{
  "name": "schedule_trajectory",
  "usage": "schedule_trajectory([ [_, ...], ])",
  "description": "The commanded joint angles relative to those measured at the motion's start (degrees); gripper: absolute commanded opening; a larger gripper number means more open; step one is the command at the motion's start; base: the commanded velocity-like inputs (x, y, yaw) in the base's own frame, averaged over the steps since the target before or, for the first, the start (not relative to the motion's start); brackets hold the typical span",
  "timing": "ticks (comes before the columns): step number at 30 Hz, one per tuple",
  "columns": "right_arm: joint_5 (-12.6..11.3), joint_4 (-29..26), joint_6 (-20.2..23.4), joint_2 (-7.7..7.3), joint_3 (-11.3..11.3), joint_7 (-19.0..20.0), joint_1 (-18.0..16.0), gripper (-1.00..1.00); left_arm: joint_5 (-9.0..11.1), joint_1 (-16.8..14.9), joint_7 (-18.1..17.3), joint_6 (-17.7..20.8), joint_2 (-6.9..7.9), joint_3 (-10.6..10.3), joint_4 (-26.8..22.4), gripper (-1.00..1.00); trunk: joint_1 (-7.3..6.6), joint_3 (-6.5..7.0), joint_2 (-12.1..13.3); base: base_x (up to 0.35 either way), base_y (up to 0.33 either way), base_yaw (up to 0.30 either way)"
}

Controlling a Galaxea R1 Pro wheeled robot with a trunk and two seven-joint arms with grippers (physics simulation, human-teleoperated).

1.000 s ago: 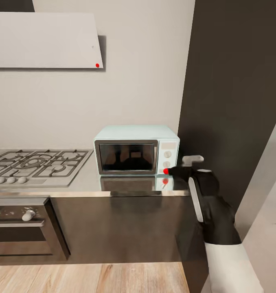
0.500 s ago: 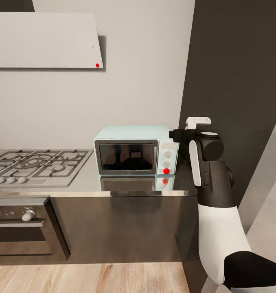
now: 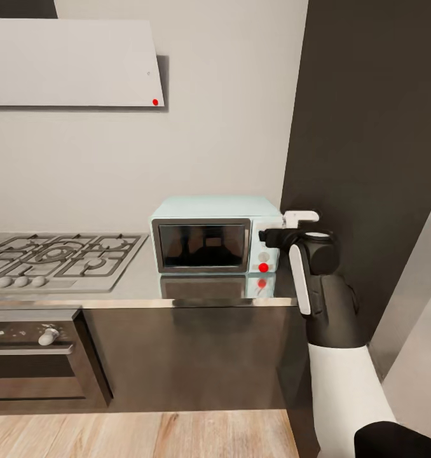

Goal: In the kitchen, take the popcorn bag from the countertop, put it into the microwave, and heat it until the popcorn is cooked so the cooked popcorn ends up inside the bag.

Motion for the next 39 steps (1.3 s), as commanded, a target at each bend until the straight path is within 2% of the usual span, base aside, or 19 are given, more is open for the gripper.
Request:
schedule_trajectory([
  [1, 0.47, 0.10, 0.31, 0.02, 0.06, 0.06, 0.18, 1.00, 0.54, -0.01, 0.03, -0.12, -0.02, 0.01, -0.01, 1.00, 0.00, -0.05, -0.03, 0.000, 0.308, 0.000],
  [15, 0.71, 0.44, 0.31, 0.02, -0.01, -0.44, 0.39, 1.00, 0.53, -0.01, 0.03, -0.12, -0.02, 0.00, 0.00, 1.00, 0.00, -0.05, -0.03, 0.000, 0.323, 0.000],
  [19, 0.90, 4.69, 0.18, 0.02, -0.19, -0.57, 0.39, 1.00, 0.53, -0.01, 0.03, -0.12, -0.02, 0.01, 0.01, 1.00, 0.00, -0.05, -0.03, 0.000, 0.235, 0.000],
  [22, 0.93, 10.63, -3.50, 0.02, -0.32, -0.89, 0.39, 1.00, 0.53, -0.01, 0.10, -0.12, -0.02, 0.01, 0.01, 1.00, 0.00, -0.05, -0.03, 0.000, 0.040, 0.000],
  [23, 0.94, 14.98, -7.31, 0.02, -0.52, -0.98, 0.39, 1.00, 0.53, -0.01, 0.10, -0.12, -0.02, -0.02, 0.01, 1.00, 0.00, -0.05, -0.03, 0.000, 0.007, 0.000],
  [24, 0.88, 16.97, -9.90, -0.11, -0.96, -0.89, 0.39, 1.00, 0.53, -0.01, 0.09, -0.12, -0.02, -0.04, 0.00, 1.00, 0.00, -0.05, -0.03, 0.000, 0.004, 0.000],
  [26, 0.71, 18.49, -12.96, -1.76, -1.58, -0.63, 0.39, 1.00, 0.53, -0.01, 0.10, -0.12, -0.02, -0.01, -0.01, 1.00, 0.00, -0.05, -0.03, 0.000, 0.001, 0.000],
  [32, 0.45, 18.79, -13.77, -3.25, -2.89, 1.28, 0.39, 1.00, 0.53, -0.01, 0.10, -0.12, -0.02, -0.02, -0.01, 1.00, 0.00, -0.05, -0.03, 0.000, 0.000, 0.000],
  [39, 0.45, 19.38, -13.67, -3.47, -3.04, 1.81, 0.39, 1.00, 0.53, -0.01, 0.04, -0.12, -0.02, -0.10, 0.01, 1.00, 0.00, -0.05, -0.03, 0.000, -0.071, 0.000],
])
